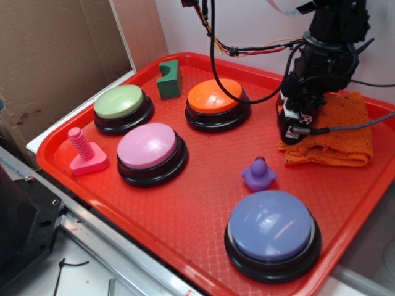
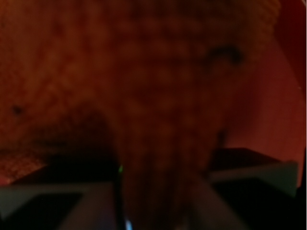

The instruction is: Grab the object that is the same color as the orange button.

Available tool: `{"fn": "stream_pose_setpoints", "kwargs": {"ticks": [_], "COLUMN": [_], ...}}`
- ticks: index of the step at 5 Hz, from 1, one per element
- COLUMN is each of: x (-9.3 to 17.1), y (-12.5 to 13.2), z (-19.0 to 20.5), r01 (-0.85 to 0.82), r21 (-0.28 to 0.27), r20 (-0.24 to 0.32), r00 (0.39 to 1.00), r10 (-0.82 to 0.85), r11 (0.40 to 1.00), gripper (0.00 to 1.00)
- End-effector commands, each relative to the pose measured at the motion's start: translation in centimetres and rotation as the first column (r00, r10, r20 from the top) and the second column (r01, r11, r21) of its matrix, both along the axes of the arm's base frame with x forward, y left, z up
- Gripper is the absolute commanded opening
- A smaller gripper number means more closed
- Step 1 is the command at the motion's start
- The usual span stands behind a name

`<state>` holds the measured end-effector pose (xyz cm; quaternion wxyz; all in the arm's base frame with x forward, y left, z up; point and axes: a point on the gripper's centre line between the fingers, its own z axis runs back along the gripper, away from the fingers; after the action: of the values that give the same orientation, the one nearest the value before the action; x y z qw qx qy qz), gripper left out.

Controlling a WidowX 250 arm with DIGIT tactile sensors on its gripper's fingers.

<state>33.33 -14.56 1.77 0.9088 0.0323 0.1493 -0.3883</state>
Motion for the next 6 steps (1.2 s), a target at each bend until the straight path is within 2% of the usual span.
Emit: {"fn": "stream_pose_setpoints", "kwargs": {"ticks": [1,2,3,4,5,6], "x": [-2.7,-6.0,-8.4,-9.7,-9.8,-9.8], "y": [-1.1,-0.6,0.2,0.7,0.8,1.1], "z": [11.2,16.2,21.1,26.1,31.0,31.7], "r01": [-0.291,-0.502,-0.551,-0.551,-0.557,-0.566], "r21": [-0.092,-0.235,-0.268,-0.302,-0.289,-0.266], "r20": [0.300,0.293,0.298,0.274,0.301,0.319], "r00": [0.904,0.780,0.733,0.731,0.719,0.712], "r10": [0.305,0.553,0.612,0.625,0.626,0.625], "r11": [0.952,0.832,0.790,0.778,0.779,0.780], "gripper": [0.00,0.00,0.00,0.00,0.00,0.00]}}
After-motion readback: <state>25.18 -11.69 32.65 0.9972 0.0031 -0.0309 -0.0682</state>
